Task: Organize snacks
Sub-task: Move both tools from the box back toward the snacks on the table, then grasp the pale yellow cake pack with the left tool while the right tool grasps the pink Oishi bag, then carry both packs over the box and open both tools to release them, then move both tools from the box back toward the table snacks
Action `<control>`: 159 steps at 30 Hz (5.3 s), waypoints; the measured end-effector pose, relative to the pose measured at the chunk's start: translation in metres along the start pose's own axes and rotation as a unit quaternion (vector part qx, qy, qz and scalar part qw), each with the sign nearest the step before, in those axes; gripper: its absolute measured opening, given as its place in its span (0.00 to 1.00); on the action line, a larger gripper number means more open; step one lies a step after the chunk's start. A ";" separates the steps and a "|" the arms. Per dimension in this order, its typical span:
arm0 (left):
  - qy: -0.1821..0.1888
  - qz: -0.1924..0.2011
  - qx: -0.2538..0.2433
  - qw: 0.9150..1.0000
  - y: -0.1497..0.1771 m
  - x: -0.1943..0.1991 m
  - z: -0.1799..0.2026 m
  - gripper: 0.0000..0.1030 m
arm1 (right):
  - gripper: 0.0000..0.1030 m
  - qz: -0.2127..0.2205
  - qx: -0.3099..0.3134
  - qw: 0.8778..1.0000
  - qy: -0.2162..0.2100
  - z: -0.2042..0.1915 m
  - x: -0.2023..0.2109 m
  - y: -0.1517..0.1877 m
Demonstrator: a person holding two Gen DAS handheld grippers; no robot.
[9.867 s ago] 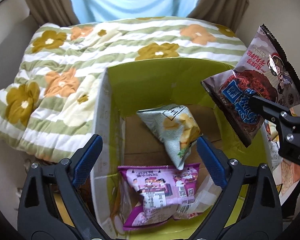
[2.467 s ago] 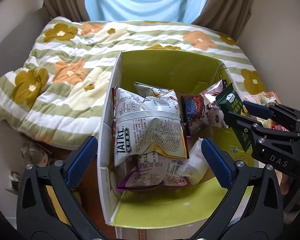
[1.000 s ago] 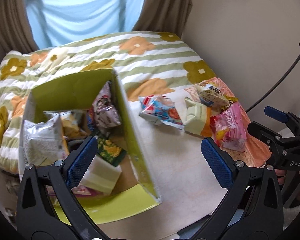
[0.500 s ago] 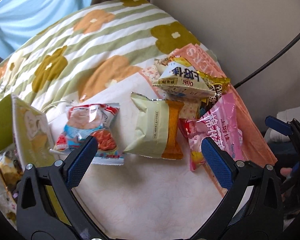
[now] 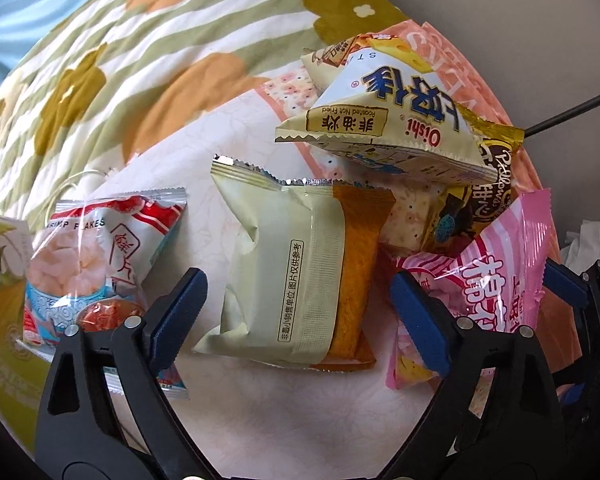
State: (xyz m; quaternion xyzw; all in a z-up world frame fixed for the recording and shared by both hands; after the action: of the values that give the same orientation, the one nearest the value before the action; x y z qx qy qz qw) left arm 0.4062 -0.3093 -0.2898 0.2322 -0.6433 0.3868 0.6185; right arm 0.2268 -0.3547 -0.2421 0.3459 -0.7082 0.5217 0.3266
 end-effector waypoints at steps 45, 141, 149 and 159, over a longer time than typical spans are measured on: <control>-0.010 0.137 0.032 0.990 0.064 0.134 0.004 0.60 | 0.71 0.065 0.052 0.997 -0.003 -0.027 0.061 -0.004; -0.040 0.235 0.201 0.950 0.314 0.249 -0.240 1.00 | 0.99 0.116 0.105 0.986 -0.061 -0.305 0.095 -0.005; -0.029 0.250 0.145 0.957 0.259 0.250 -0.181 1.00 | 0.99 0.139 0.035 0.990 0.007 -0.225 0.121 0.003; -0.028 0.227 0.086 0.970 0.155 0.218 -0.085 1.00 | 0.99 0.134 -0.023 0.987 0.090 -0.113 0.132 0.002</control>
State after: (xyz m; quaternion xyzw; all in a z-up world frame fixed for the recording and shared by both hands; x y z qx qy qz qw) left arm 0.3105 -0.1118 -0.1153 0.1432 -0.6608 0.5644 0.4735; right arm 0.1645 -0.2647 -0.1074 0.1922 -0.7277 0.5732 0.3239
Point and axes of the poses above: each gripper's, at about its wrist camera, not at the fingertips, and x roughly against the way its jaws point, z to its right, y to its underside, the point moved 1 cm from there along -x, roughly the way its jaws point, and after that the axes turned 6 degrees about -x, right-handed, at the moved point
